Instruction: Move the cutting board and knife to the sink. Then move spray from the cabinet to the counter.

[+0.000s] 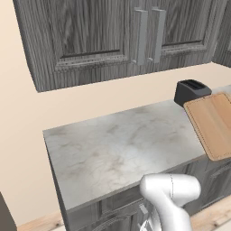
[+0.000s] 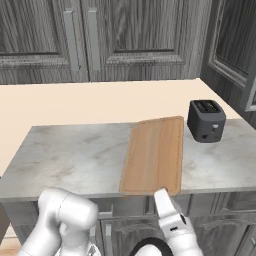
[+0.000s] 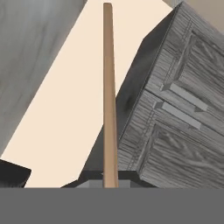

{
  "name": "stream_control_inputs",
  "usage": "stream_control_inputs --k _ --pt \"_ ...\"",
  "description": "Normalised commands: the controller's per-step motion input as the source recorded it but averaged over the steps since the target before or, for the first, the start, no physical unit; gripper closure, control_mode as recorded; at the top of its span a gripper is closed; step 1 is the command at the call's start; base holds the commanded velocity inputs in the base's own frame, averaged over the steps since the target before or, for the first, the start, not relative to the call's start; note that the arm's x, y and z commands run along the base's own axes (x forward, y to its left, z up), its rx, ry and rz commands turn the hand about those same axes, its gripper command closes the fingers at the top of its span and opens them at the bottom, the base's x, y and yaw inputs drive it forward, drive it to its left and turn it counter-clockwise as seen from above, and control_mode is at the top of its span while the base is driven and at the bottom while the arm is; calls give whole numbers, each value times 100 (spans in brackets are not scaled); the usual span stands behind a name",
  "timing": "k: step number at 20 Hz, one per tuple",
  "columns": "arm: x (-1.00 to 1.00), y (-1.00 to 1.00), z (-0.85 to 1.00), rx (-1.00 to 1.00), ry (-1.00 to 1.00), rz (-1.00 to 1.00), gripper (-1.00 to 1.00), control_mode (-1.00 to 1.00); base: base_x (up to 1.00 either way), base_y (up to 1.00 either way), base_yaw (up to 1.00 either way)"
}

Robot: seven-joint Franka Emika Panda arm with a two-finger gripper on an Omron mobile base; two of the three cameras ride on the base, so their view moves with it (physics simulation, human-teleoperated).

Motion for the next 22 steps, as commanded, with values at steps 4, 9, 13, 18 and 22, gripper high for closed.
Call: stream_control_inputs --k 4,9,13,18,22 --pt "-60 82 26 -16 0 13 100 -100 0 0 0" --pt "-29 77 33 -15 0 11 100 -100 0 0 0" --pt "-1 40 56 -6 -1 1 100 -100 0 0 0" --pt "0 12 62 0 0 0 100 -100 0 0 0" --pt "0 0 0 0 0 0 100 -100 0 0 0"
